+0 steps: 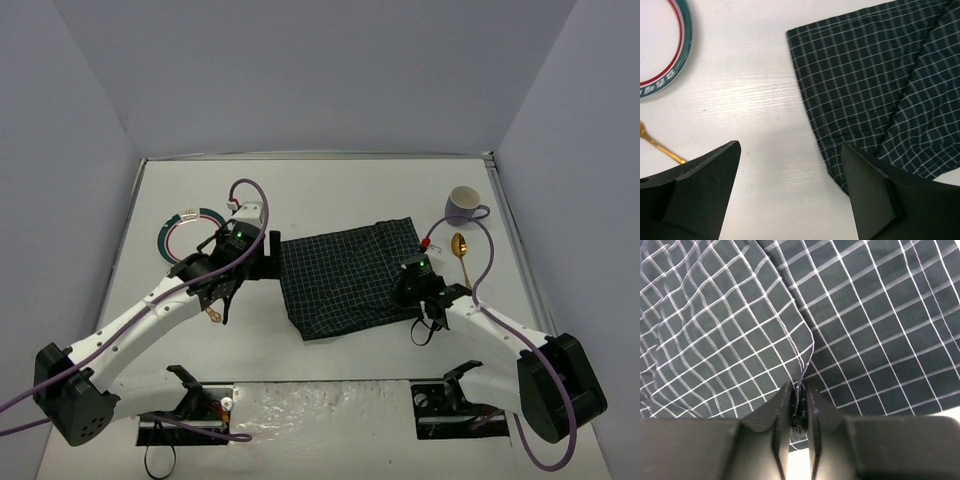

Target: Set the dinner table for one person

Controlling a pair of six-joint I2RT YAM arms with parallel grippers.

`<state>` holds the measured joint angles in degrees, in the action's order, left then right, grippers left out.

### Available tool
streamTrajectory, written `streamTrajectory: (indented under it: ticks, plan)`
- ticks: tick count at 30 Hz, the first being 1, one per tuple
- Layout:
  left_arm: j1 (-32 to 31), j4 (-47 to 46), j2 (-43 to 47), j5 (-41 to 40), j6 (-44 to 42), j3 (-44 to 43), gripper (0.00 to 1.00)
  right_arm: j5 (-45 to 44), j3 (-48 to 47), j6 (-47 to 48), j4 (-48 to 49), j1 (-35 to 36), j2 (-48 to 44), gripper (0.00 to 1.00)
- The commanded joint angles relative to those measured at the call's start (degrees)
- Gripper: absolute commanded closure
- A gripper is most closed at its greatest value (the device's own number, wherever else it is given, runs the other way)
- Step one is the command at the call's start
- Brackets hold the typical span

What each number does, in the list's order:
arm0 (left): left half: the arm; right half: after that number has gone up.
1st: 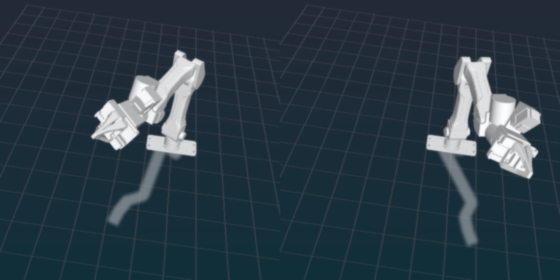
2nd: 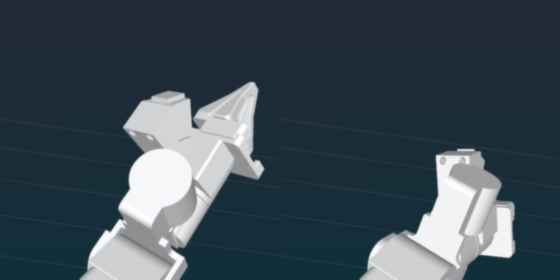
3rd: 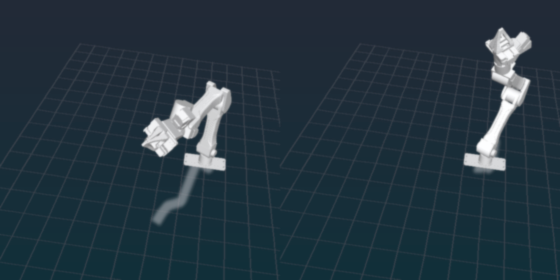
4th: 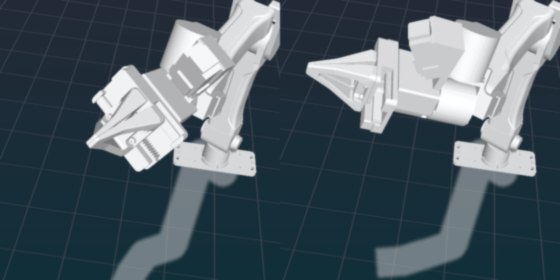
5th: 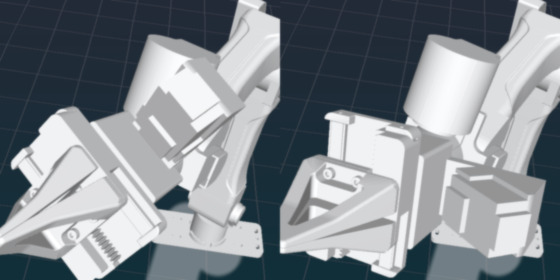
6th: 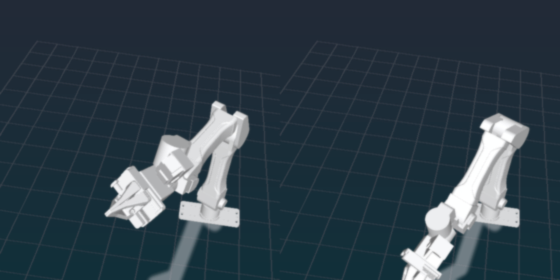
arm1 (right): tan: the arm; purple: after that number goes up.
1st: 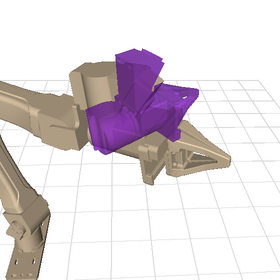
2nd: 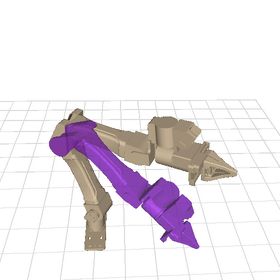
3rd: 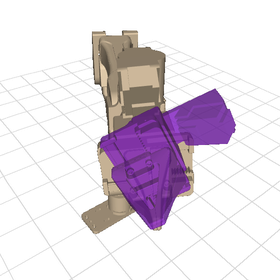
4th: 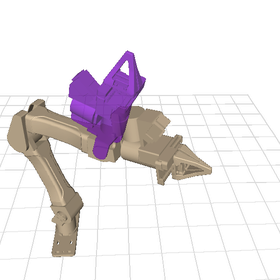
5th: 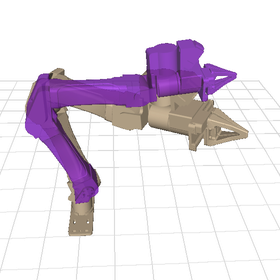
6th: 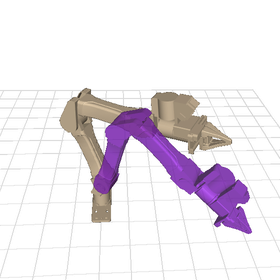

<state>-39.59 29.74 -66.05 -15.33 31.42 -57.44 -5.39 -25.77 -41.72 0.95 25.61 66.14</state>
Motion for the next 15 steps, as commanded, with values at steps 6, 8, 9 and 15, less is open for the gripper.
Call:
streamTrajectory:
  ticks: [6, 8, 9, 15]
  plan:
    - [2.3, 2.1, 3.6, 0.0, 0.5, 1.9, 0.22, -0.4, -15.5, 1.6, 2.8, 6.3, 4.4, 1.00]
    - [2.4, 2.5, 4.1, -0.1, 1.1, 2.2, 0.22, -1.2, -20.7, 1.7, 3.2, 9.0, 8.4, 1.00]
    - [2.6, 3.0, 4.5, -0.2, 1.4, 2.4, 0.22, -1.2, -23.8, 1.7, 3.8, 10.5, 11.3, 1.00]
    - [3.9, 5.3, 7.8, -0.8, 4.7, 4.2, 0.22, 0.9, -40.4, 3.0, 7.3, 15.6, 27.2, 0.97]
